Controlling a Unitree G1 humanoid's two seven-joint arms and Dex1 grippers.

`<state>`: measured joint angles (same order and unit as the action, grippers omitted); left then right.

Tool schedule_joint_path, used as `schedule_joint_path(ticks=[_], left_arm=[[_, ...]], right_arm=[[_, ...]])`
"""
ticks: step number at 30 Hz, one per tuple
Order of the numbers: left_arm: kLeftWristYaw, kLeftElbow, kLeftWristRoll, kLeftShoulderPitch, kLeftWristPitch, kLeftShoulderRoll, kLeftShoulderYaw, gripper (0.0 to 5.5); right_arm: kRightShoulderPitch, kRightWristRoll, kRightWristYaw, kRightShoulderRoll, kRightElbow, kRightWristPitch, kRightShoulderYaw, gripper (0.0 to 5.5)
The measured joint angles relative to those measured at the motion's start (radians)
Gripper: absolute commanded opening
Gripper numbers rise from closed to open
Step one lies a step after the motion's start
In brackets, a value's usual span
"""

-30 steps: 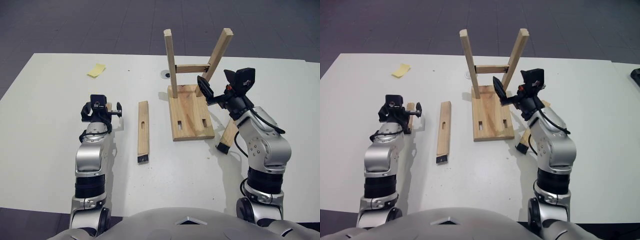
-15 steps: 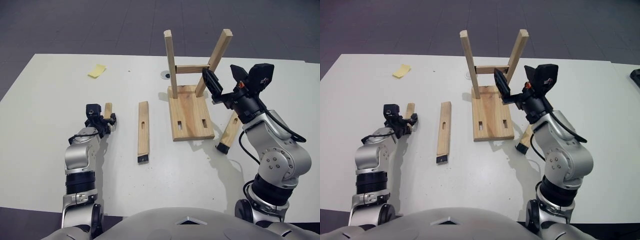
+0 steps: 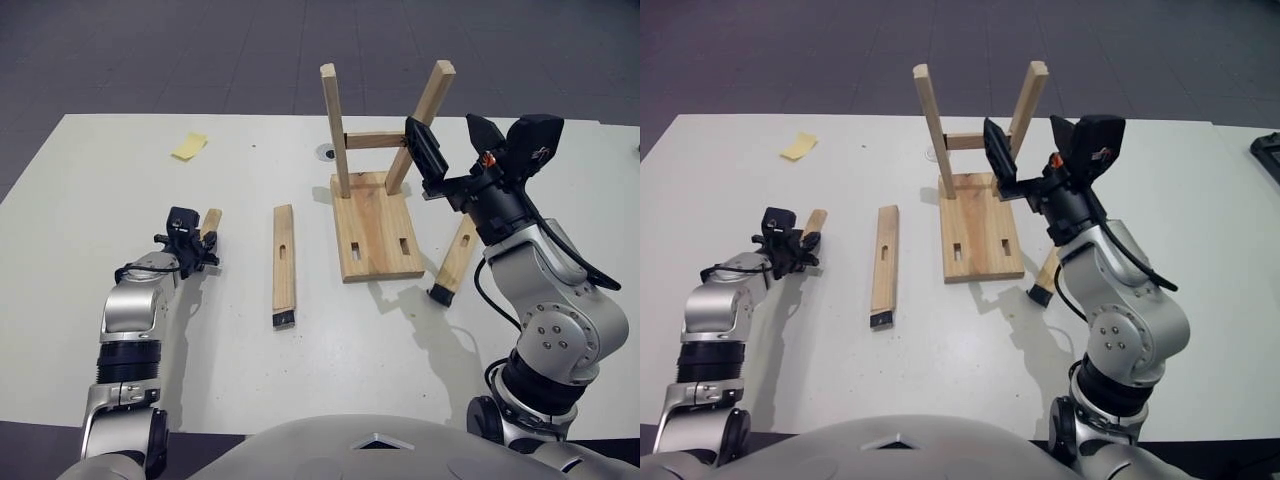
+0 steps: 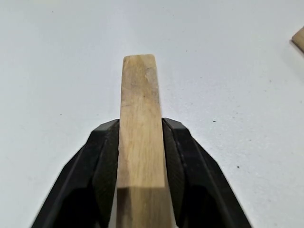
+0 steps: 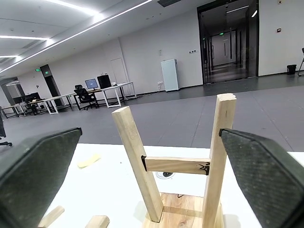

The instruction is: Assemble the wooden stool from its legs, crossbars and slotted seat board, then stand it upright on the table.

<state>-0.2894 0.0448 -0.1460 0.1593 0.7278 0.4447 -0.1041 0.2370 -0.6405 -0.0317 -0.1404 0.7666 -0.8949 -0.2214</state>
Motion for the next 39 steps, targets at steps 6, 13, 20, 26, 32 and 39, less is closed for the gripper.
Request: schedule_joint_path(ticks=[6,13,20,26,32,39], left_arm=[[0.025,0.020,0.024,0.047,-0.004,0.002,0.015,1.30],[0.011,-0.034,-0.009,0.283,-0.265,-0.034,-0.033,1.30],[-0.176,-0.308,-0.094,0.394,-0.307,-0.059,0.131,1.30],[-0.237,-0.457,-0.116,0.393,-0.279,-0.061,0.214,1.30],[-0.221,-0.492,-0.103,0.372,-0.271,-0.081,0.250,1.30],[-0.195,-0.482,-0.060,0.347,-0.304,-0.098,0.258,1.30]], right_arm=[[0.010,-0.055,0.048,0.060,-0.051,0.020,-0.019,5.40],[0.165,-0.304,0.188,0.278,-0.244,0.127,-0.094,5.40],[0.233,-0.495,0.241,0.285,-0.353,0.207,-0.072,5.40],[0.341,-0.582,0.245,0.264,-0.414,0.229,-0.042,5.19],[0.342,-0.656,0.261,0.255,-0.411,0.208,0.002,4.25],[0.337,-0.729,0.262,0.192,-0.424,0.175,0.024,3.15]])
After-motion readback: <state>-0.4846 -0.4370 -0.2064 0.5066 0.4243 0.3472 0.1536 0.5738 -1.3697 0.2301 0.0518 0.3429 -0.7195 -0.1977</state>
